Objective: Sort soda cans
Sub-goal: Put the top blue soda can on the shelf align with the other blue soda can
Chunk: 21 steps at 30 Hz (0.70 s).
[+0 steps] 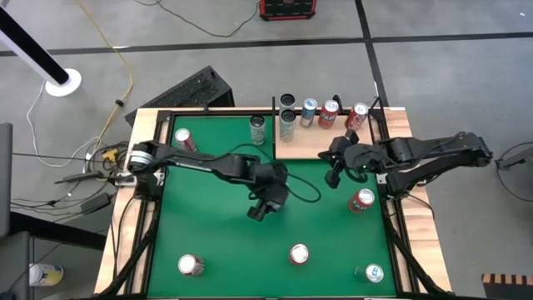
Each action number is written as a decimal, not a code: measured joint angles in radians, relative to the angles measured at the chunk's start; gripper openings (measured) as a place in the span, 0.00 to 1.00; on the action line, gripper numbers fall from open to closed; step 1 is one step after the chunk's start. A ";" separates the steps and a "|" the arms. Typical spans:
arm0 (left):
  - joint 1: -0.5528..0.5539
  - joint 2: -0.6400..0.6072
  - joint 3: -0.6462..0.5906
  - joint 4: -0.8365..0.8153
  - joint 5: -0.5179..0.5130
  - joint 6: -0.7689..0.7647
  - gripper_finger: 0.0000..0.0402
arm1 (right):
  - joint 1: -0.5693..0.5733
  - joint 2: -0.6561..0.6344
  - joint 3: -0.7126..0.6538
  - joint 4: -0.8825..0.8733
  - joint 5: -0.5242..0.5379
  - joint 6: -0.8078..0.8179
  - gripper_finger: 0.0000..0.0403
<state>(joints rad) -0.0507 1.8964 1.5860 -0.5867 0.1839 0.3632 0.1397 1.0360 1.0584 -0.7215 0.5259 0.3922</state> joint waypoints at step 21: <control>0.000 0.008 0.015 -0.025 0.017 -0.036 0.93 | -0.005 0.012 0.000 0.011 0.003 0.018 0.05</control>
<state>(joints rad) -0.0505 1.9044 1.6012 -0.6122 0.2013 0.3274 0.1349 1.0481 1.0580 -0.7109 0.5289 0.4103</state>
